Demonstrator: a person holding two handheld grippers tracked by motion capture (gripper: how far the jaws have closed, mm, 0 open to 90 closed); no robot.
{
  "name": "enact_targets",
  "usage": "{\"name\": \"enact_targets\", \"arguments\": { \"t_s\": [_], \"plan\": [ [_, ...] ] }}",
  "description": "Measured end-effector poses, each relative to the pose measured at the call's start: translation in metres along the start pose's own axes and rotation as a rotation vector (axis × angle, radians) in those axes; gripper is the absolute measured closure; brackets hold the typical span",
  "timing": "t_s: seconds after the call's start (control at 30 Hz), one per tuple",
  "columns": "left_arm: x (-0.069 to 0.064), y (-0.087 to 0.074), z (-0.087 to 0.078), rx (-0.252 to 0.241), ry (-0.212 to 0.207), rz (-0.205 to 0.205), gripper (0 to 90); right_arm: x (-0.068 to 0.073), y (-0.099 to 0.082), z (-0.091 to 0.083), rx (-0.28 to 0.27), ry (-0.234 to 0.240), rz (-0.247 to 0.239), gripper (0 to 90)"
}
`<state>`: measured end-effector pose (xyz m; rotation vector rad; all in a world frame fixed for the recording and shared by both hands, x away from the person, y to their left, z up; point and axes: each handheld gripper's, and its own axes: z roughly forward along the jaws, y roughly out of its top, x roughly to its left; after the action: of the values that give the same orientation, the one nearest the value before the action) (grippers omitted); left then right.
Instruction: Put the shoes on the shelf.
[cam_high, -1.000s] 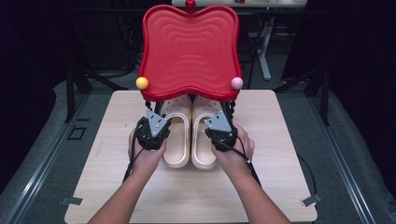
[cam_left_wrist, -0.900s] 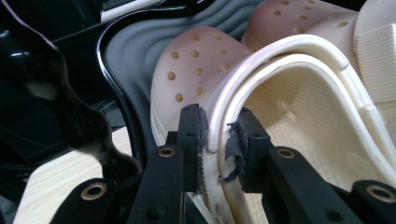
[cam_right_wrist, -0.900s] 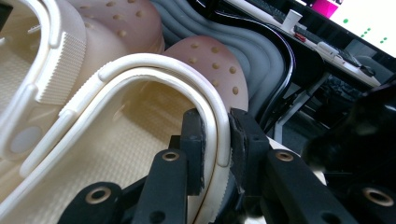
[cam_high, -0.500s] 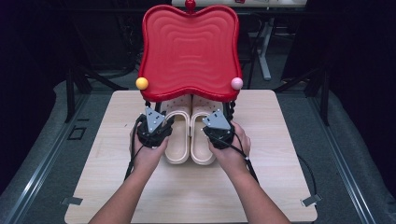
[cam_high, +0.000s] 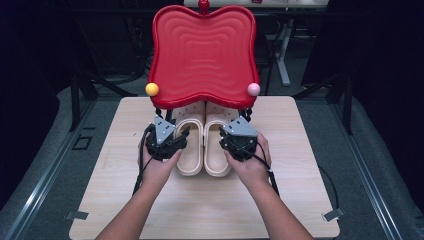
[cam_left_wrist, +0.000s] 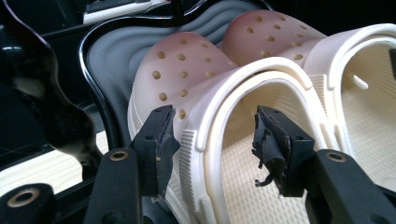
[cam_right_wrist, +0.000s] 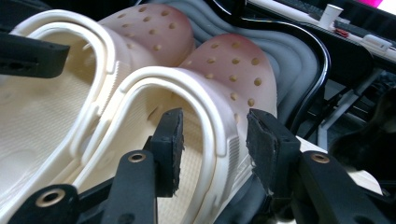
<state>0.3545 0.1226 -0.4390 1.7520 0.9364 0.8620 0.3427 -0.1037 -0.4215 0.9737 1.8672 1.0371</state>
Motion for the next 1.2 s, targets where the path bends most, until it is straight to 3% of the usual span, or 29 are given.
{"name": "enact_targets", "arguments": {
  "t_s": [0.2, 0.33, 0.47, 0.63, 0.73, 0.87, 1.07, 1.2],
  "plan": [
    [0.001, -0.002, -0.012, 0.006, -0.014, 0.005, 47.6, 0.002, -0.002, -0.014, -0.008, 0.022, -0.028, 51.6],
    [0.005, -0.004, -0.021, -0.005, -0.033, -0.024, 47.5, 0.004, -0.004, -0.023, -0.017, 0.029, -0.046, 48.6],
    [0.008, -0.008, -0.032, -0.006, -0.037, -0.023, 47.1, 0.007, -0.010, -0.032, -0.032, -0.001, -0.092, 46.9],
    [0.009, -0.016, -0.045, -0.017, -0.052, -0.021, 47.1, 0.007, -0.018, -0.044, -0.015, 0.068, -0.030, 49.4],
    [0.006, -0.023, -0.053, -0.023, -0.082, -0.022, 49.9, 0.006, -0.024, -0.049, -0.012, 0.113, 0.029, 52.1],
    [0.003, -0.031, -0.060, -0.014, -0.089, -0.028, 50.6, 0.006, -0.036, -0.054, -0.030, 0.122, 0.084, 56.6],
    [0.000, -0.046, -0.072, 0.010, -0.111, -0.017, 56.4, 0.014, -0.050, -0.065, -0.052, 0.125, 0.076, 61.9],
    [-0.002, -0.055, -0.079, 0.006, -0.133, -0.032, 59.4, 0.020, -0.060, -0.072, -0.050, 0.142, 0.060, 63.6]
  ]
}}
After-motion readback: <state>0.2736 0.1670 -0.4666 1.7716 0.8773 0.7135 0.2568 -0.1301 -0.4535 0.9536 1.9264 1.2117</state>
